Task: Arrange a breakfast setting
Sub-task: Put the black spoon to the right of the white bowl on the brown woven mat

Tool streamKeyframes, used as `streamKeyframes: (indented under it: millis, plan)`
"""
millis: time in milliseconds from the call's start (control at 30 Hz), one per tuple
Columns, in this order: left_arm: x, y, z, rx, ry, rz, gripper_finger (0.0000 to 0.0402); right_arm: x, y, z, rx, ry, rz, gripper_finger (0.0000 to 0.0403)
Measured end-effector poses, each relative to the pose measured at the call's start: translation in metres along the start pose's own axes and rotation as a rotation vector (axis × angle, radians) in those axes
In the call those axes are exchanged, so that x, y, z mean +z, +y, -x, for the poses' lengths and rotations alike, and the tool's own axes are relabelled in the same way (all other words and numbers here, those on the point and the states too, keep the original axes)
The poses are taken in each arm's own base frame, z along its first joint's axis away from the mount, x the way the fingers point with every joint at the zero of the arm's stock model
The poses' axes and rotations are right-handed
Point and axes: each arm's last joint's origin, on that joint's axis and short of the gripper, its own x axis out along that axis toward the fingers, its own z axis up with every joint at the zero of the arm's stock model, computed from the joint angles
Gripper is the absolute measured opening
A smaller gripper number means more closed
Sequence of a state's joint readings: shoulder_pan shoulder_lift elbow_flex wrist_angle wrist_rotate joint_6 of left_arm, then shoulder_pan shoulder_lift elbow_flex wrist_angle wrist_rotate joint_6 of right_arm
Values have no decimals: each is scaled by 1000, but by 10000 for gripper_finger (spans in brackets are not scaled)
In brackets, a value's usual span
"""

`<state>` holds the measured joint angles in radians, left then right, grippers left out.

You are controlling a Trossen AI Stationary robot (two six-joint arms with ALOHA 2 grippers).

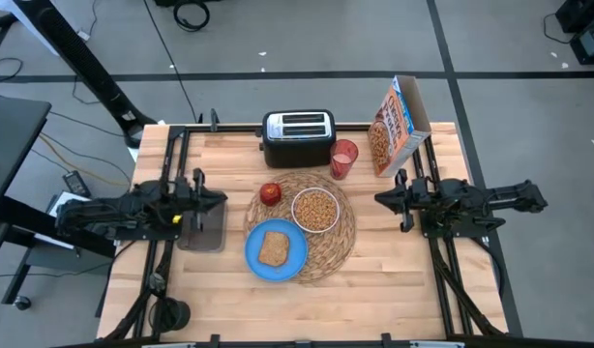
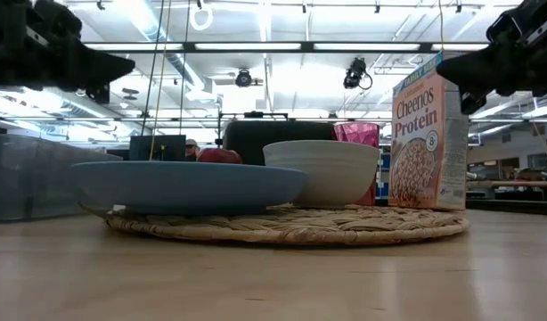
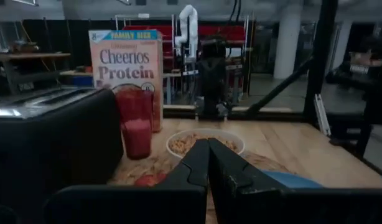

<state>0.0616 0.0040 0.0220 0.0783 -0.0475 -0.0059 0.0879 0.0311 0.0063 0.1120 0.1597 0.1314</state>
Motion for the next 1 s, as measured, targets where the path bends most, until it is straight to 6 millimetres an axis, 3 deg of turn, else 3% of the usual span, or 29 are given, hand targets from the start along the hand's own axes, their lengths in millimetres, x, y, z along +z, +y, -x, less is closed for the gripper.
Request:
streamKeyframes:
  millis: [400,1000]
  plan:
    - [-2,0,-1,5,-19,-8,11,-6,-2,0,-35,59,-14,35]
    - [13,-1,1,-52,-164,330,11,0,-1,0,-45,-2,-61,34]
